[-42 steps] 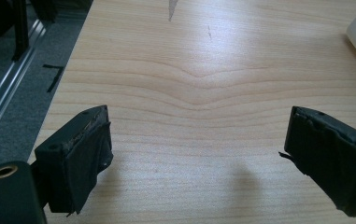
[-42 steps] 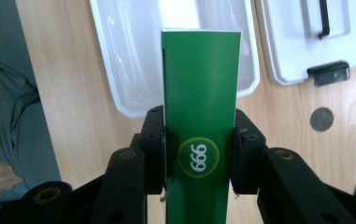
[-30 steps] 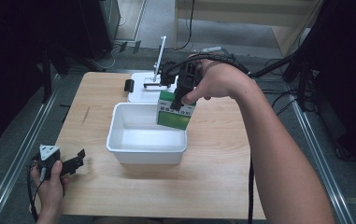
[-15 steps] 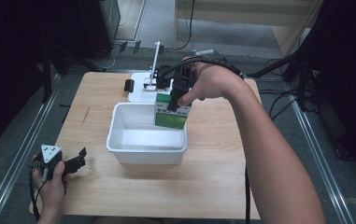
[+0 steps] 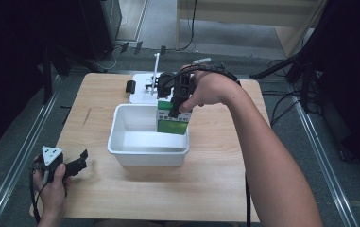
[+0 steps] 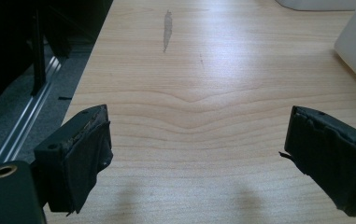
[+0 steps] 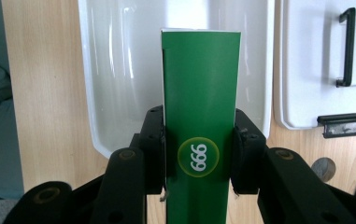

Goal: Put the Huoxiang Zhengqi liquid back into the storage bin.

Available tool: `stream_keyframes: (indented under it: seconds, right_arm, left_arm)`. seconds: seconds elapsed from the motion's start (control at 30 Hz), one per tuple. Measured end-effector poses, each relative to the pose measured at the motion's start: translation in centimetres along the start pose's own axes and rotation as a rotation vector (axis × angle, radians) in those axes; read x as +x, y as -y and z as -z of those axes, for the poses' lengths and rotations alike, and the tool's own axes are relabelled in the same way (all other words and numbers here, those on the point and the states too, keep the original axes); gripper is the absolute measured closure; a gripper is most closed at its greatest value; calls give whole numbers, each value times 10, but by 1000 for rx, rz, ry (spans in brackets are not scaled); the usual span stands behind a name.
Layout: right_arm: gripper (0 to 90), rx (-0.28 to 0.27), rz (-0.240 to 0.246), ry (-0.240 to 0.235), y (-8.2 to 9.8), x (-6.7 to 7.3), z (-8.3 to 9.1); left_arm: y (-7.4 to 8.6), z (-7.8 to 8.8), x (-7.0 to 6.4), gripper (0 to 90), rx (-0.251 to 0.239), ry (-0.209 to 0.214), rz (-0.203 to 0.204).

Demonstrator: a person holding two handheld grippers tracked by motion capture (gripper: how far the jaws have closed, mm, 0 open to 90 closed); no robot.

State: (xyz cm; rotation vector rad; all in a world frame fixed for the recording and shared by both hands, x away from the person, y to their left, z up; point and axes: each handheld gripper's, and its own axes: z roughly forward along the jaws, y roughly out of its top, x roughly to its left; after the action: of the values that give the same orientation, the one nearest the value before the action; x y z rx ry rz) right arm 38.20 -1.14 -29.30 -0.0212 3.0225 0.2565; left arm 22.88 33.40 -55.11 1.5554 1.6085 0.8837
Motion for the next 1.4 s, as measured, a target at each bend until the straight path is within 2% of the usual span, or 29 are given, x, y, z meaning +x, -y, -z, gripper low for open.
stream_keyframes:
  seconds: [0.1,0.3,0.63,1.07,1.4]
  right_arm:
    - [644,-2,18,-6,1,-1,-9]
    - [644,-4,6,-16,3,-2,-17]
    - [644,-4,21,-34,5,-5,-38]
    - [644,36,45,-47,1,-7,-64]
    - [643,50,22,-48,1,-10,-80]
  left_arm:
    - [0,0,0,83,1,5,1]
    - [0,0,1,83,10,14,1]
    - [0,0,1,83,10,17,-1]
    - [0,0,1,83,15,32,-2]
    - [-1,-1,2,84,16,30,1]
